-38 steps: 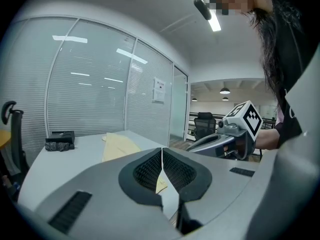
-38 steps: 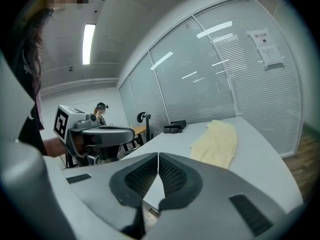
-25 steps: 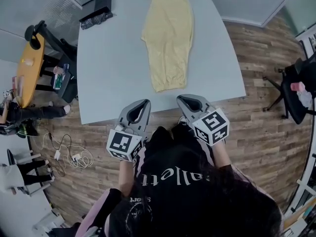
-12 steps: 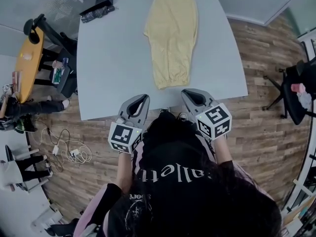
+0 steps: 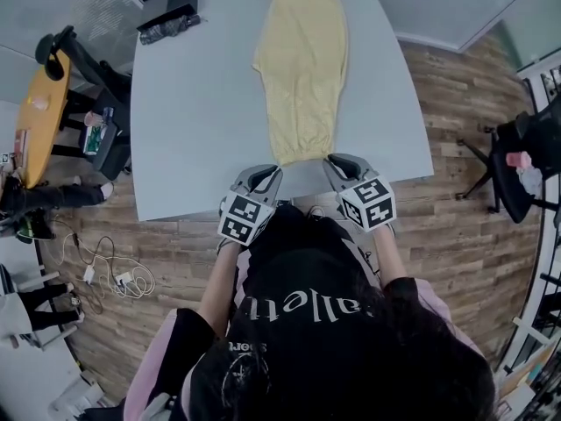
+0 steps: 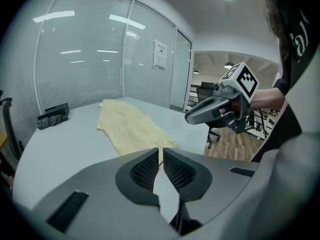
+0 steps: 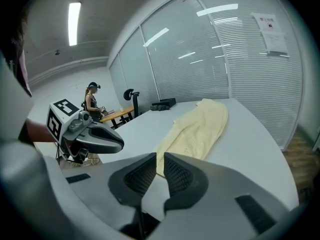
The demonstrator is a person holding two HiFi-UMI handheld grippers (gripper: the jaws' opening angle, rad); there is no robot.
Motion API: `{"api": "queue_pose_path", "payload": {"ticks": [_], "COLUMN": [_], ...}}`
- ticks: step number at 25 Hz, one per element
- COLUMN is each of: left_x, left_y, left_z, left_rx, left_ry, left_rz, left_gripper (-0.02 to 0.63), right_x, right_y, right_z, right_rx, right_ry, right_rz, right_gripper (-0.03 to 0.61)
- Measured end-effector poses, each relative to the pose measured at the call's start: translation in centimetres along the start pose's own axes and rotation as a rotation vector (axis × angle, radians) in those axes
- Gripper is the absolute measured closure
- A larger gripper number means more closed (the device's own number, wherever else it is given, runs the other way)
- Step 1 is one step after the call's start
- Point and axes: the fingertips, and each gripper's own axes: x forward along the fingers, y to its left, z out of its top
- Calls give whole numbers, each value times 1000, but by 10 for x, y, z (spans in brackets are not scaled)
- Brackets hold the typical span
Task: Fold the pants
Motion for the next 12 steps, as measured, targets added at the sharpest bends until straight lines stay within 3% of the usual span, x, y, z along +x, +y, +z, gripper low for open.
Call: {"api": "queue_pose_path", "payload": {"ticks": [2, 6, 9, 12], "left_x": [15, 40, 58, 73], "left_y": [2, 8, 11, 17], "left_z": [-10, -20, -39, -53], "left_rx": [4, 9, -2, 7], "left_ry": [34, 74, 139, 179], "left_rz": [-18, -35, -71, -73], "left_gripper": [586, 574, 419, 414], "right_x": [9, 30, 45, 58], "right_y": [-8, -19, -28, -34], "right_z": [-11, -33, -48, -61], "right_rx": [3, -1, -4, 27], "right_ry": [40, 128, 191, 237], "right_rz": [-5, -10, -29, -28], "right_gripper": [542, 433, 415, 379]}}
